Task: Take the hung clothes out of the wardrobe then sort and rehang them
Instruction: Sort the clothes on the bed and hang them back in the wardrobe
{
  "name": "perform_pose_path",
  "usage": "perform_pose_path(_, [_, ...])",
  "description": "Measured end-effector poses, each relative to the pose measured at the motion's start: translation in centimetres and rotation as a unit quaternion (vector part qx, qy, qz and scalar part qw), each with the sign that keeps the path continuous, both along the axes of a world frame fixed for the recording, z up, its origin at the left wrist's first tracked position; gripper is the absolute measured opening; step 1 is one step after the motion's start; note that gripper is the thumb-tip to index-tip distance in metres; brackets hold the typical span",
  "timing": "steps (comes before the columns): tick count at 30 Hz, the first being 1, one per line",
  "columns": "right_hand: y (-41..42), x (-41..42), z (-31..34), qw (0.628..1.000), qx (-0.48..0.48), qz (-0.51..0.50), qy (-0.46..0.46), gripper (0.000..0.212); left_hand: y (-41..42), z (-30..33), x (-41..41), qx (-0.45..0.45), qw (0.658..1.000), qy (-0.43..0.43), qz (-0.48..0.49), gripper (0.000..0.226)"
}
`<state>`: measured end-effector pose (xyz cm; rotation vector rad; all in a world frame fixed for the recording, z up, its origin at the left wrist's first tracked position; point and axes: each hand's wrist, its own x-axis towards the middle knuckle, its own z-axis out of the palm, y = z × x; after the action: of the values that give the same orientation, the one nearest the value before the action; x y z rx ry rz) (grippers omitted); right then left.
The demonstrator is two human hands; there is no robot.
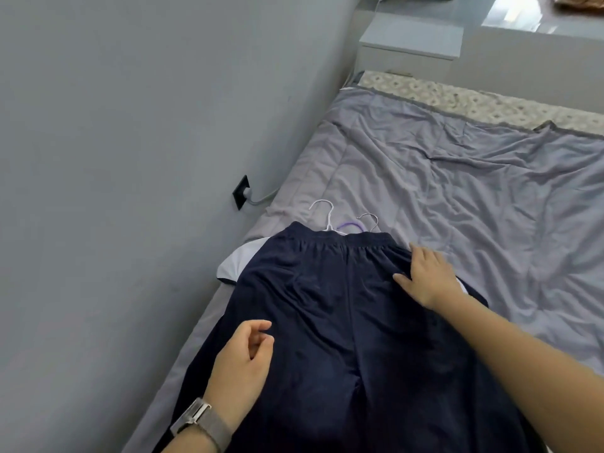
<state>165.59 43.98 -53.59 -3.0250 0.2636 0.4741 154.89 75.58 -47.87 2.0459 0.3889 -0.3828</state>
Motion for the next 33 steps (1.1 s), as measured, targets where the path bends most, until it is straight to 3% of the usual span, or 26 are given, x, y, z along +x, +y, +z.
perform_pose_path(3, [0.1, 1.5, -1.0, 0.992, -0.023, -0.01, 0.126, 0.12, 1.2, -1.3, 0.5, 0.019, 1.0, 0.004, 0.009, 0.018])
perform_pose_path(5, [0.7, 2.1, -1.2, 0.988, 0.016, -0.042, 0.145, 0.13, 1.6, -2.1, 0.7, 0.024, 1.0, 0.006, 0.015, 0.019])
perform_pose_path(9, [1.8, 2.0, -0.8, 0.99, 0.088, -0.068, 0.088, 0.114, 1.5, -2.5, 1.3, 0.048, 0.998, -0.03, 0.009, 0.027])
perform_pose_path(12, [2.0, -0.5, -0.2, 0.993, 0.104, -0.051, -0.001, 0.099, 1.0, -1.7, 2.3, 0.097, 0.987, -0.127, 0.015, 0.036])
perform_pose_path(17, [0.9, -7.3, 0.3, 0.979, 0.186, 0.016, -0.083, 0.097, 1.0, 0.0, 4.5, 0.196, 0.946, -0.255, -0.034, 0.068])
perform_pose_path(20, [0.3, -11.0, 0.6, 0.976, 0.207, 0.045, -0.04, 0.094, 1.0, -0.5, 5.0, 0.211, 0.951, -0.178, -0.139, 0.056])
perform_pose_path(22, [0.1, -12.1, 1.7, 0.961, 0.24, 0.059, 0.126, 0.09, 0.6, -1.3, 4.6, 0.248, 0.944, -0.082, -0.202, 0.058])
perform_pose_path(24, [-0.5, -11.6, 2.5, 0.917, 0.294, 0.06, 0.261, 0.079, 0.2, -2.2, 3.7, 0.277, 0.933, -0.031, -0.23, 0.052])
perform_pose_path(25, [-0.7, -11.0, 2.6, 0.919, 0.286, 0.09, 0.256, 0.073, 0.0, -2.4, 3.3, 0.271, 0.934, -0.026, -0.231, 0.041])
perform_pose_path(26, [-1.0, -9.9, 2.2, 0.938, 0.271, 0.114, 0.183, 0.07, -0.3, -2.4, 2.9, 0.26, 0.938, -0.028, -0.226, 0.033])
perform_pose_path(28, [-1.8, -6.5, 1.5, 0.962, 0.248, 0.109, -0.044, 0.062, -0.5, -2.2, 2.4, 0.253, 0.943, -0.036, -0.214, 0.027])
perform_pose_path(29, [-2.0, -4.5, 1.1, 0.967, 0.212, 0.092, -0.111, 0.062, -0.6, -2.1, 2.3, 0.255, 0.944, -0.033, -0.207, 0.026])
perform_pose_path(31, [-2.4, -0.9, 0.2, 0.987, 0.107, 0.058, -0.101, 0.071, -1.0, -1.8, 2.4, 0.262, 0.945, -0.02, -0.196, 0.028])
perform_pose_path(33, [-2.8, 1.0, -1.5, 0.997, 0.042, 0.057, 0.024, 0.076, -1.1, -1.8, 2.3, 0.269, 0.942, -0.017, -0.2, 0.043])
